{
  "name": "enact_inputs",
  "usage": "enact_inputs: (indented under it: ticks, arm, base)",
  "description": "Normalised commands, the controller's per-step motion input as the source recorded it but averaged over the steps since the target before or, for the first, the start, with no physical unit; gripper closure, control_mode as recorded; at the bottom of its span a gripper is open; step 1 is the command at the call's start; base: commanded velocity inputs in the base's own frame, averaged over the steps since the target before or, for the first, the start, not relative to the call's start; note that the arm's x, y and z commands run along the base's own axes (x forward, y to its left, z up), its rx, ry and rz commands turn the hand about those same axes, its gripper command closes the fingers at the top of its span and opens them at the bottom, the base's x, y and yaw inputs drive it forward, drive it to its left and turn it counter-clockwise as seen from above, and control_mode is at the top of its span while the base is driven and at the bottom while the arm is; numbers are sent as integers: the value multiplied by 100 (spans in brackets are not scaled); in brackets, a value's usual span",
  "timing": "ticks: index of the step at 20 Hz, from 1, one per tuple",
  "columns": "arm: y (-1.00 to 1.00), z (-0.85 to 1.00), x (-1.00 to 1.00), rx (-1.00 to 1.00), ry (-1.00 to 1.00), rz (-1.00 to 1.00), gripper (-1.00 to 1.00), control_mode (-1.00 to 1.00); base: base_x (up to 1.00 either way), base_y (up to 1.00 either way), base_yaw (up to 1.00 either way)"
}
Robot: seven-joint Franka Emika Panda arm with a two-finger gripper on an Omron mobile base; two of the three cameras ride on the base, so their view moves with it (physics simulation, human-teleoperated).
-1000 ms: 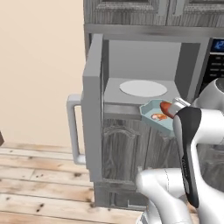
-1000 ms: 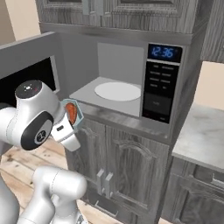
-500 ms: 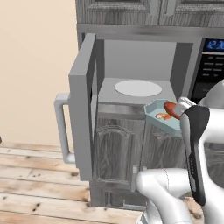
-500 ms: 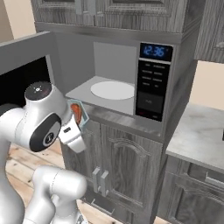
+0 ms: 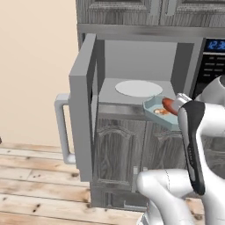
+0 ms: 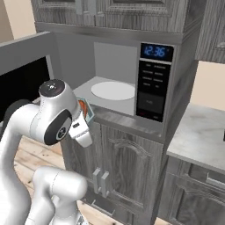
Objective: Place the tupperware containing the shrimp and sweet potato meal in the microwave. Close the microwave door and press the start button to reheat the meal.
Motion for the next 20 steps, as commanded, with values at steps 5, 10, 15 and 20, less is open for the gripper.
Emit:
enact_inputs:
  ticks: [5, 10, 15, 20]
  arm:
    - [4, 0, 74, 0, 0, -7, 100, -100]
    - [2, 0, 55, 0, -1, -8, 100, -100]
    - [0, 0, 56, 0, -7, 0, 100, -100]
    - [0, 0, 69, 0, -1, 0, 100, -100]
  base:
    - [0, 0, 0]
    - [0, 0, 0]
    - [0, 0, 0]
    - [0, 0, 0]
